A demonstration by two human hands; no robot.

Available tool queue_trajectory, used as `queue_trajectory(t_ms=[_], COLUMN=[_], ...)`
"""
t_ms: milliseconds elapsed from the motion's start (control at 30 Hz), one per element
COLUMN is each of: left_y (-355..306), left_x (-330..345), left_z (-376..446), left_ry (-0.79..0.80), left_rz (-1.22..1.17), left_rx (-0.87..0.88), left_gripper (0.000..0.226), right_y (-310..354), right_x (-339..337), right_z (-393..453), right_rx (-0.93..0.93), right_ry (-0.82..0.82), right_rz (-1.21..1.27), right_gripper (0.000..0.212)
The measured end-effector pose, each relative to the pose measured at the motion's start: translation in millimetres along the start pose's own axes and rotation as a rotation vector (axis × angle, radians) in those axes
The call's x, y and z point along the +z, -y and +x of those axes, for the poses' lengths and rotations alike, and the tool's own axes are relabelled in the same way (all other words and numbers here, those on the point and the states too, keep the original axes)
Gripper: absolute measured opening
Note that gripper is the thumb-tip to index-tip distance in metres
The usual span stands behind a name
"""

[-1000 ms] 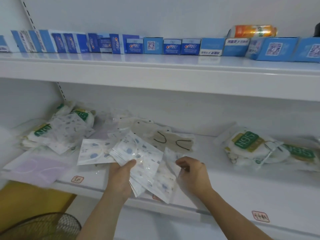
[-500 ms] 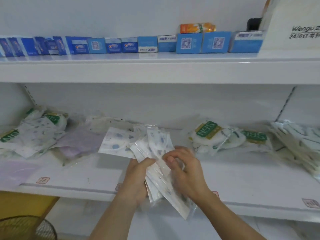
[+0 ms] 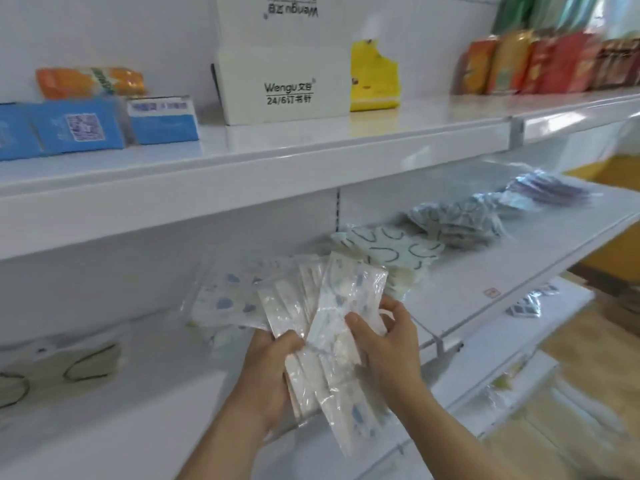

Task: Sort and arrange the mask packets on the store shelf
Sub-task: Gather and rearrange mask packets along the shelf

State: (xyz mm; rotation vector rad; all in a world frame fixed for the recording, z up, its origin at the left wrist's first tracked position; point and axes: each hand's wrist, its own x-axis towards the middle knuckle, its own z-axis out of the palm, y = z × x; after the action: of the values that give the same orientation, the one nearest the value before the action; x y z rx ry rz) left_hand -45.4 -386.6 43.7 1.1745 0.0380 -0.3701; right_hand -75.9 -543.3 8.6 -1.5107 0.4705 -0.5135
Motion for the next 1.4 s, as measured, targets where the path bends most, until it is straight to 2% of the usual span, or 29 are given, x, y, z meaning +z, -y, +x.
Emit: queue_trajectory(t_ms=[67, 267, 400, 467, 633, 700, 800, 933, 1033, 1133, 1233, 1333, 1400], left_y=[6.9, 36.2, 59.5, 71.1, 110.4, 124.4, 143.9, 161.2, 164.7, 165.7, 173.4, 180.5, 185.8], left_x=[23.5, 91.6, 133.1, 154.4, 224.6, 258.2, 310.4, 375.9, 413.2, 444.2, 469.4, 497.7, 514.7], left_z=[17.0, 62.7, 91.5, 109.3, 138.7, 148.5, 165.7, 191.6, 207.8, 227.8, 253.0, 278.2, 295.0], left_ry=[0.033, 0.078, 0.040, 0.051, 0.190, 0.214, 0.192, 0.098, 0.047, 0.076, 0.119, 0.215, 0.281], left_rz=[0.109, 0.115, 0.101, 0.103, 0.189, 0.199, 0.203, 0.190, 0.178, 0.217, 0.262, 0.226, 0.176], left_rx=[0.050, 0.087, 0.007, -0.031, -0.028, -0.032, -0.021, 0.018, 0.021, 0.035, -0.024, -0.153, -0.235], left_gripper=[0.019, 0.014, 0.016, 0.016, 0.018, 0.028, 0.035, 0.026, 0.014, 0.012, 0.019, 0.035, 0.029], right_y=[3.5, 4.5, -7.9, -14.2, -24.4, -25.0, -27.6, -18.6, -21.4, -26.1, -31.6, -32.7, -35.4], right_x=[-21.1, -85.2, -127.4, -149.0, -205.0, -230.1, -272.7, -329.0, -359.6, -377.0, -391.8, -412.1, -426.1], right_z=[11.4, 39.4, 74.6, 98.0, 152.8, 172.6, 205.3, 259.4, 292.9, 323.2, 345.4, 366.7, 384.5], right_rx=[0.028, 0.079, 0.098, 0.087, 0.104, 0.099, 0.124, 0.171, 0.163, 0.171, 0.181, 0.172, 0.176], right_ry=[-0.082, -0.115, -0.253, -0.281, -0.143, -0.125, -0.147, -0.156, -0.237, -0.285, -0.344, -0.393, -0.423], right_rz=[0.013, -0.086, -0.022, 0.014, 0.054, 0.078, 0.073, 0.088, 0.133, 0.220, 0.262, 0.232, 0.219], right_gripper=[0.033, 0.020, 0.034, 0.025, 0.009, 0.009, 0.011, 0.011, 0.008, 0.028, 0.031, 0.033, 0.032])
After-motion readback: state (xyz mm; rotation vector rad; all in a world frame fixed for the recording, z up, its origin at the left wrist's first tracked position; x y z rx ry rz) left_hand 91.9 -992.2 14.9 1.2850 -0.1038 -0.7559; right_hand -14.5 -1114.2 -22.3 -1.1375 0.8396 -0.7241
